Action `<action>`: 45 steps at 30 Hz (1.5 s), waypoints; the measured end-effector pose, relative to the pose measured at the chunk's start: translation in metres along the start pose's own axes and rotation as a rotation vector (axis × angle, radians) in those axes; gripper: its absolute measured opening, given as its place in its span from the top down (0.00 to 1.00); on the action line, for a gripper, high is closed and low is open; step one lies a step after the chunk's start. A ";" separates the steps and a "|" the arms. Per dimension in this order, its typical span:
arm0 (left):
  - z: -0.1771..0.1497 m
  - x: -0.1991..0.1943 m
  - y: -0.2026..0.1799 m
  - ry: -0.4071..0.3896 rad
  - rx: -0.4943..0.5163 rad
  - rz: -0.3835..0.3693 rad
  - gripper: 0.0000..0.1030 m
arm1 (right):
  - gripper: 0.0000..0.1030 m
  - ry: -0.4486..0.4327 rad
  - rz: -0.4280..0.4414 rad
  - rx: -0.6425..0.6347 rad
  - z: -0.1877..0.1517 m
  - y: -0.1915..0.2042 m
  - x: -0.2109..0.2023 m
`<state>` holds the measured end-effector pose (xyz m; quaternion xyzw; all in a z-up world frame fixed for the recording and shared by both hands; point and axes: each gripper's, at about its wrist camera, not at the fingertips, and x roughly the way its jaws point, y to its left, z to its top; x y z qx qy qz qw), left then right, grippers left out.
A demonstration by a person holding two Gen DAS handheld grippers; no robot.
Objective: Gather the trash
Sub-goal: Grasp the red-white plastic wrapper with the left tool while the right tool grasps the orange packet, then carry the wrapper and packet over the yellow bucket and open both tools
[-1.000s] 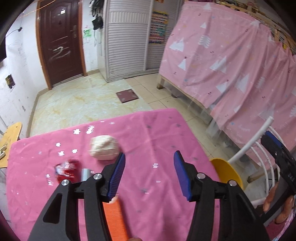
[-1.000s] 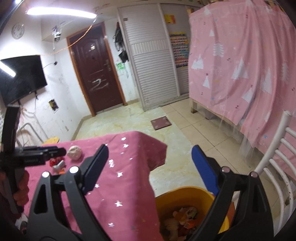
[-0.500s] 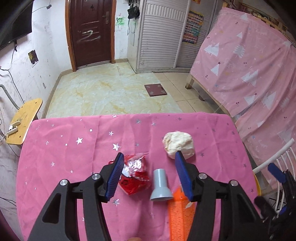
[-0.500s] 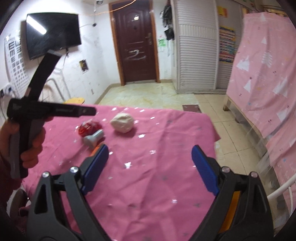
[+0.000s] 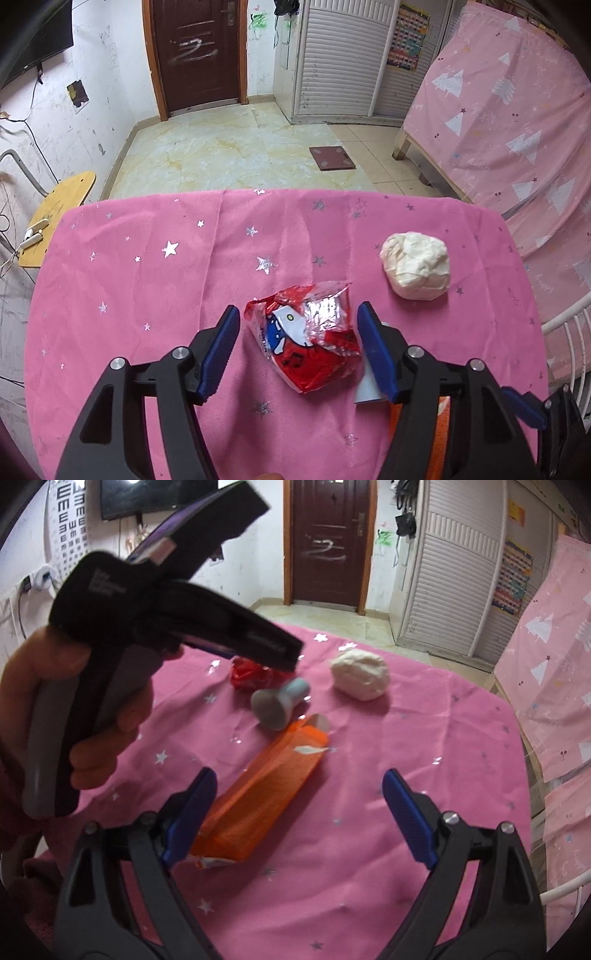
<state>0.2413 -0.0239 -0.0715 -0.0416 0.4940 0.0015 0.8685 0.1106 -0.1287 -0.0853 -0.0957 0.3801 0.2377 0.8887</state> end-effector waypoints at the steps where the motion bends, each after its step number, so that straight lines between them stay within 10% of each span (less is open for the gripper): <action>1: -0.002 0.002 0.001 0.004 -0.003 0.001 0.43 | 0.15 0.015 0.000 -0.006 0.000 0.003 0.002; 10: -0.007 0.005 0.002 -0.006 -0.010 0.042 0.72 | 0.15 0.078 0.002 -0.003 0.003 0.008 0.013; 18: -0.007 -0.010 0.012 -0.047 -0.026 0.060 0.75 | 0.16 0.127 0.015 -0.004 0.010 0.011 0.026; 32: -0.012 -0.037 0.018 -0.099 -0.016 0.061 0.74 | 0.78 0.098 0.004 -0.057 0.005 0.016 0.013; 45: -0.013 -0.047 0.011 -0.098 -0.033 0.005 0.74 | 0.83 -0.010 -0.046 0.028 0.010 -0.030 -0.029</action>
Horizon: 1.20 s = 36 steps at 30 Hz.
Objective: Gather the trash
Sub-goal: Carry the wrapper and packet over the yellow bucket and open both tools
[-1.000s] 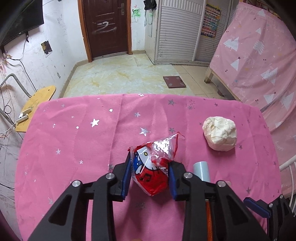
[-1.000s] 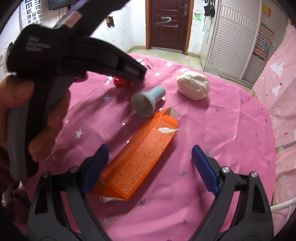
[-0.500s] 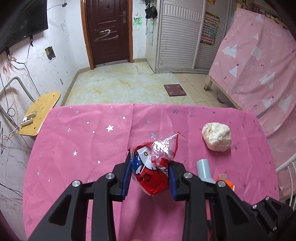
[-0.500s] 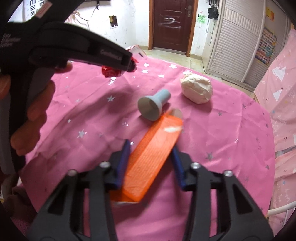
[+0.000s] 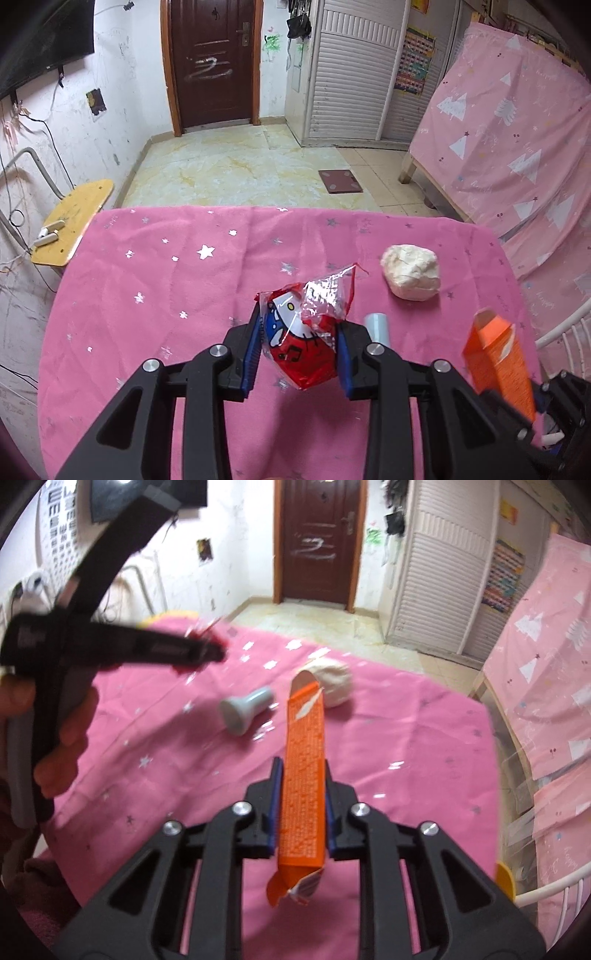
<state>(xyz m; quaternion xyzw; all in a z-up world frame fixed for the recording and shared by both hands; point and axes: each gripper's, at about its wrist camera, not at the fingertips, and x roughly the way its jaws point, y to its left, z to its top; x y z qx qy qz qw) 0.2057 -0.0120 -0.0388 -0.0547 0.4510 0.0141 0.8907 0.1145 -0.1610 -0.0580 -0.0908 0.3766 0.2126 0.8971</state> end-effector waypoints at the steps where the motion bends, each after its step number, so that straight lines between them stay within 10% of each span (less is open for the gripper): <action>1: -0.001 -0.001 -0.003 0.000 0.000 -0.010 0.74 | 0.83 -0.019 -0.010 0.019 0.001 -0.008 -0.007; 16: -0.017 -0.040 -0.118 -0.042 0.173 -0.154 0.74 | 0.83 -0.186 -0.151 0.260 -0.025 -0.123 -0.082; 36: -0.075 -0.018 -0.300 0.100 0.422 -0.346 0.74 | 0.83 -0.261 -0.240 0.524 -0.104 -0.237 -0.128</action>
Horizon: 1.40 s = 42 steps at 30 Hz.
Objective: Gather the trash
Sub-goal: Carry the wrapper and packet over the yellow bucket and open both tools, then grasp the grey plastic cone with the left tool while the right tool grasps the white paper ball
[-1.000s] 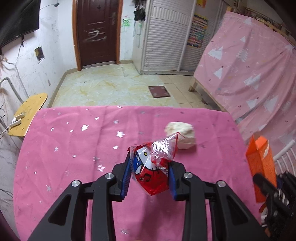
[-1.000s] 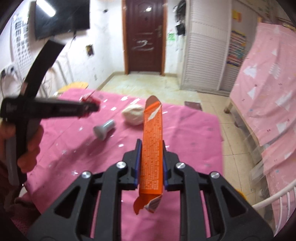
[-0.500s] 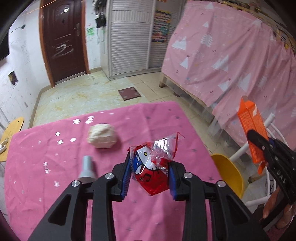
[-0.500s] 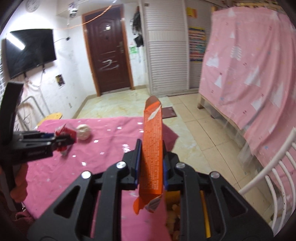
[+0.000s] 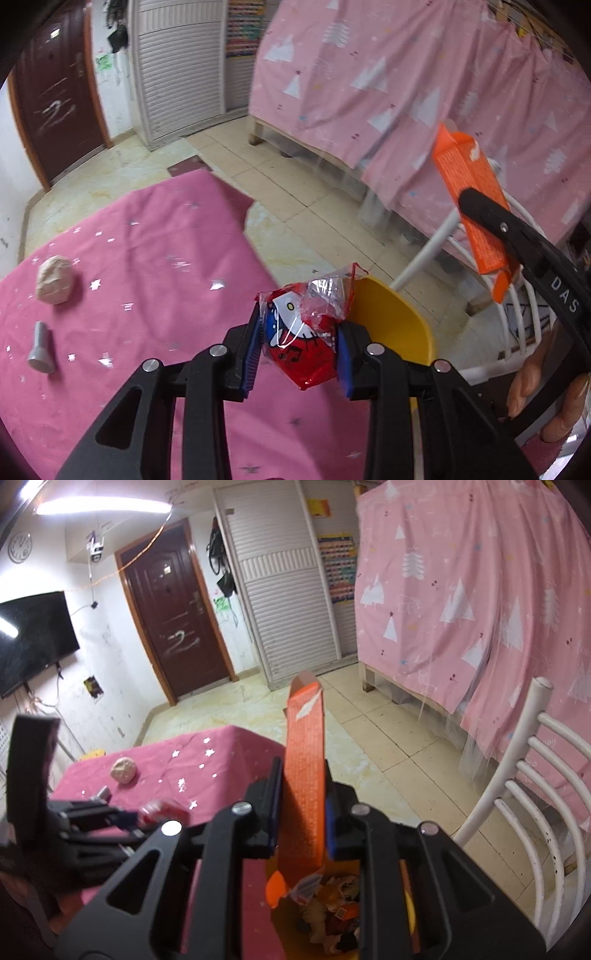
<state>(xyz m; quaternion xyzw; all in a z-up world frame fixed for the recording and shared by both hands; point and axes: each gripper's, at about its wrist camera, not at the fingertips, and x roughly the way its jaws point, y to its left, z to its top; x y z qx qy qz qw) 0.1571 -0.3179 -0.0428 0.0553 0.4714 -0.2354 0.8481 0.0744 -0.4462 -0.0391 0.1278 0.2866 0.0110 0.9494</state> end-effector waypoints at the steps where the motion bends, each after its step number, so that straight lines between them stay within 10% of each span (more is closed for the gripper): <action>1: -0.002 0.003 -0.008 0.002 0.015 -0.008 0.74 | 0.83 -0.003 0.000 0.004 0.000 -0.003 -0.002; 6: -0.011 0.013 -0.038 0.013 0.072 -0.019 0.71 | 0.83 -0.011 0.000 0.021 0.000 -0.012 -0.003; 11: -0.015 0.015 -0.048 0.024 0.094 -0.061 0.38 | 0.83 -0.004 -0.003 0.018 0.000 -0.012 -0.001; 21: -0.011 0.006 -0.032 -0.011 0.073 -0.031 0.35 | 0.82 0.039 -0.005 0.007 -0.002 -0.009 0.004; 25: -0.009 -0.007 -0.013 -0.053 0.064 0.018 0.35 | 0.42 0.051 -0.005 0.001 -0.002 -0.008 0.006; 42: -0.001 -0.037 0.135 -0.092 -0.133 0.224 0.33 | 0.37 0.069 0.047 -0.071 0.003 0.041 0.034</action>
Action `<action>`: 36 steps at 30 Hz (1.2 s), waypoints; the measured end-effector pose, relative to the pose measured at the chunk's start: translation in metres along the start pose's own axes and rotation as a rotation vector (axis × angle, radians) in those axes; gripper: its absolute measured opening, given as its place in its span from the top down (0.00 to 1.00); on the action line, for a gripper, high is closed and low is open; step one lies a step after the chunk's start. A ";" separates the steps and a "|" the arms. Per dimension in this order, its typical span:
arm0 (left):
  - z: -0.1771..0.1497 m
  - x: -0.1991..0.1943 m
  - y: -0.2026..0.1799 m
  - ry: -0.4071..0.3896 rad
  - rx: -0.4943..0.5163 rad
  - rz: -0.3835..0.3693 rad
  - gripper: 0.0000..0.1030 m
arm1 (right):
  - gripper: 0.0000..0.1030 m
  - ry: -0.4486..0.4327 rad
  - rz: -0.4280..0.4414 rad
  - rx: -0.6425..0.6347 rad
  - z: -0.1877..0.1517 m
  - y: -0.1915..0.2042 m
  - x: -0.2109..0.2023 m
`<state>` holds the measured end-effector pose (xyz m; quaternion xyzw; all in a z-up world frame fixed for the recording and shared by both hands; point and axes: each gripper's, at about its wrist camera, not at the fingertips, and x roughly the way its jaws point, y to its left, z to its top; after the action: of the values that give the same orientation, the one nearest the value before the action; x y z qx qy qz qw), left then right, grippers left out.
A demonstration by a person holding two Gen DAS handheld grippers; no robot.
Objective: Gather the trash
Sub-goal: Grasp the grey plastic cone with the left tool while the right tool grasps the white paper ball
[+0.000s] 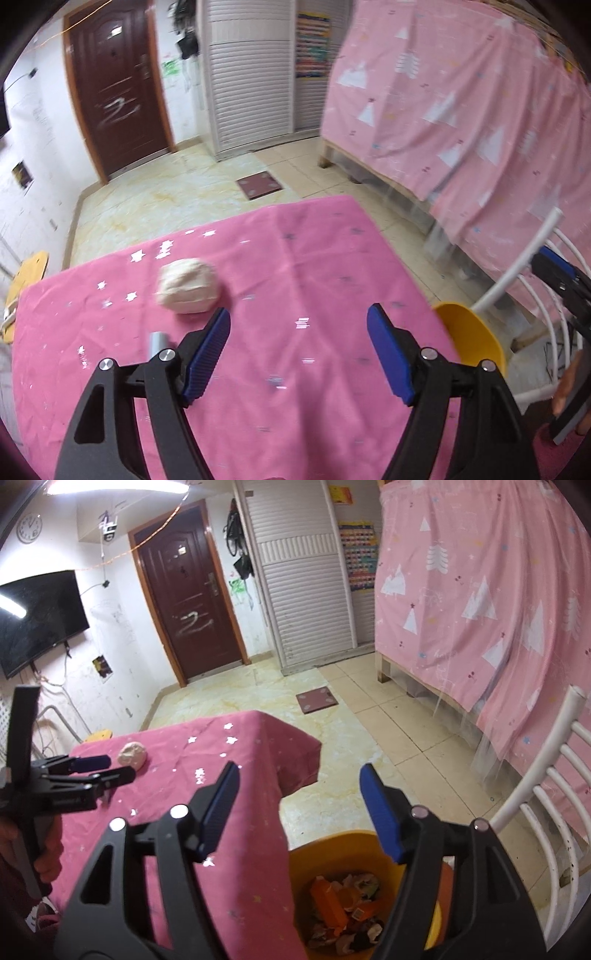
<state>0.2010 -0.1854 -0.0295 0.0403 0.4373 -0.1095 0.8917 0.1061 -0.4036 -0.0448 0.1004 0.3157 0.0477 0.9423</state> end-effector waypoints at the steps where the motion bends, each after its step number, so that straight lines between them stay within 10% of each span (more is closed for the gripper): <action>1: 0.000 0.002 0.007 0.003 -0.015 0.006 0.33 | 0.37 0.001 0.005 -0.007 0.000 0.004 0.002; 36: -0.032 0.027 0.120 0.075 -0.177 0.076 0.33 | 0.17 0.081 0.117 -0.205 0.008 0.134 0.058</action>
<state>0.2200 -0.0673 -0.0733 -0.0181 0.4766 -0.0351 0.8783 0.1540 -0.2656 -0.0434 0.0197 0.3407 0.1385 0.9297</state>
